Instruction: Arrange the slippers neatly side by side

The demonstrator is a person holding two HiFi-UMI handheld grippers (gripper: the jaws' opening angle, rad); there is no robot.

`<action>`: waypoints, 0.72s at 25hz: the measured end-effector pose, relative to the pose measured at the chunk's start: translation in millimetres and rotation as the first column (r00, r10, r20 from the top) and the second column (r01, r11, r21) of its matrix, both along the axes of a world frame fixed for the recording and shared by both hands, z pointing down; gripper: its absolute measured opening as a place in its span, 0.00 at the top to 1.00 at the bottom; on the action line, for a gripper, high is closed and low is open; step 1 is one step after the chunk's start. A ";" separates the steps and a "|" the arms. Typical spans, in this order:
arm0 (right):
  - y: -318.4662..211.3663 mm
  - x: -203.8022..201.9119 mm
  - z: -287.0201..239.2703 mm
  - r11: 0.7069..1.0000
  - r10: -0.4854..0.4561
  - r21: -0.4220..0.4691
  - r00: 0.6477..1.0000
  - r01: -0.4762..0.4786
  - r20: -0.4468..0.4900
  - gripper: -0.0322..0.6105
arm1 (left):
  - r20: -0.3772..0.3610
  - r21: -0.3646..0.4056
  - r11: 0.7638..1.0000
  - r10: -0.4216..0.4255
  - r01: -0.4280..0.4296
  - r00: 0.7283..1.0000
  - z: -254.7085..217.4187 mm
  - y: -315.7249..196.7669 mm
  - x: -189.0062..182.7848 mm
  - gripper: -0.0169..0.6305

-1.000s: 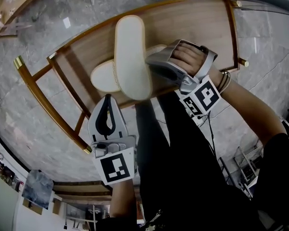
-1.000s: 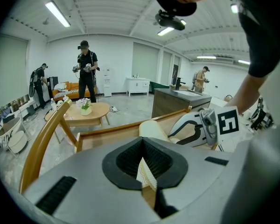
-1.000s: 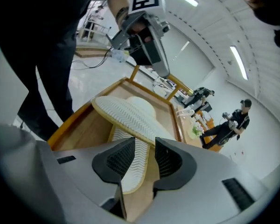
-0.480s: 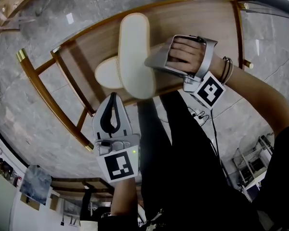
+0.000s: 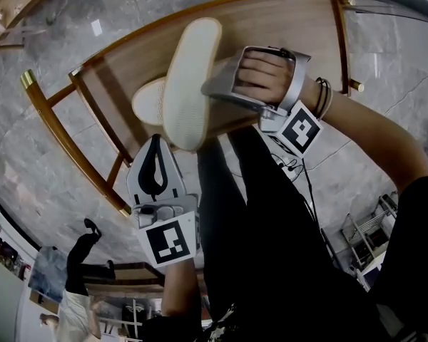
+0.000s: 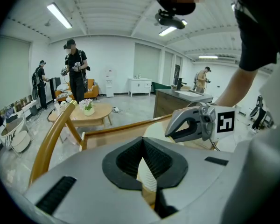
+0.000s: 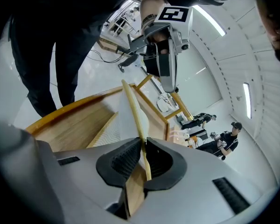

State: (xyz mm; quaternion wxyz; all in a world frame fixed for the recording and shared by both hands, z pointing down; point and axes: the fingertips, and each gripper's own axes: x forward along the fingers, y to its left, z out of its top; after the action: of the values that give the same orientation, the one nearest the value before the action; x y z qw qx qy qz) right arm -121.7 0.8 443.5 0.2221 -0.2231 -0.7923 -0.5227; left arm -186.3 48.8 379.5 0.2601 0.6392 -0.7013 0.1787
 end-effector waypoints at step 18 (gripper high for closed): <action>-11.9 15.5 -49.3 0.985 0.154 -0.089 0.987 -0.150 0.042 0.91 | 0.078 0.056 0.997 -0.049 0.045 0.996 -43.5 1.3 5.8 0.99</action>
State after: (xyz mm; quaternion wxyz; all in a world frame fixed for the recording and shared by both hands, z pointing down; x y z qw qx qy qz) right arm -106.3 -11.1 394.2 0.2325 -0.1586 -0.8338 -0.4750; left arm -180.6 50.1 336.0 0.2188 0.6218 -0.7305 0.1786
